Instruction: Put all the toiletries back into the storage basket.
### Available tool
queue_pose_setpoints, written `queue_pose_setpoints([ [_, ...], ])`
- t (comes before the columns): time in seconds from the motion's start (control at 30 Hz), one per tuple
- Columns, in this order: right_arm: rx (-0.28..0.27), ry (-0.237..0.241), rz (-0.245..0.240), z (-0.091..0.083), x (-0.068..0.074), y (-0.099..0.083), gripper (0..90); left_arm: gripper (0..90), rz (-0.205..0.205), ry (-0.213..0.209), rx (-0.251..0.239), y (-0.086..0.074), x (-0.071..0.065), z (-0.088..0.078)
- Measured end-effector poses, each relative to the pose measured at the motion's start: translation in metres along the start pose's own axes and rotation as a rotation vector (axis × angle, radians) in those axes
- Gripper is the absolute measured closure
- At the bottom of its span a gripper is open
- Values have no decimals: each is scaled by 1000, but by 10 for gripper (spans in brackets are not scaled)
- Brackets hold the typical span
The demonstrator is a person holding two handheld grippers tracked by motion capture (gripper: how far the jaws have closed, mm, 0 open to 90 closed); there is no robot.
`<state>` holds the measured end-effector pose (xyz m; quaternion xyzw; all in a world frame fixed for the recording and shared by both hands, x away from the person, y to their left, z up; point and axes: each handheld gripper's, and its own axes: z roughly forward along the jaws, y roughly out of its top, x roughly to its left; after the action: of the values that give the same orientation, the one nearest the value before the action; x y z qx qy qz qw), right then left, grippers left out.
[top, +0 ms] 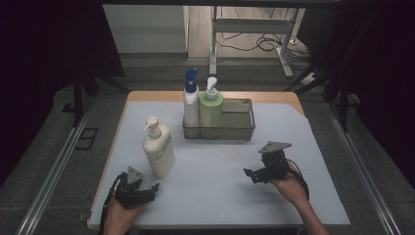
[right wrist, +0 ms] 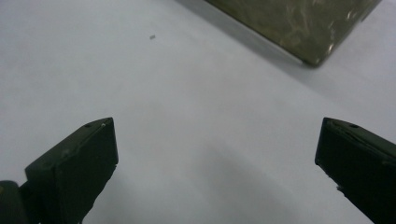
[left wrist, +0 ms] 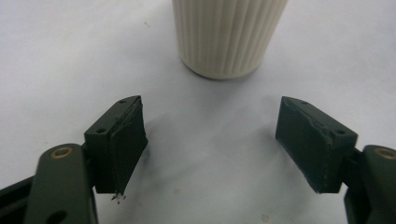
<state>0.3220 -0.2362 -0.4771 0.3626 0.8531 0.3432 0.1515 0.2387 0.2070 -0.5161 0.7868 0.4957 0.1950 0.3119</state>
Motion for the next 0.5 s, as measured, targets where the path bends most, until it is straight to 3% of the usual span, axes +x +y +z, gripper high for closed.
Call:
queue_pose_setpoints([
  [0.5,27,9,24,14,3,-37,0,356,-26,9,-24,8,21,-5],
])
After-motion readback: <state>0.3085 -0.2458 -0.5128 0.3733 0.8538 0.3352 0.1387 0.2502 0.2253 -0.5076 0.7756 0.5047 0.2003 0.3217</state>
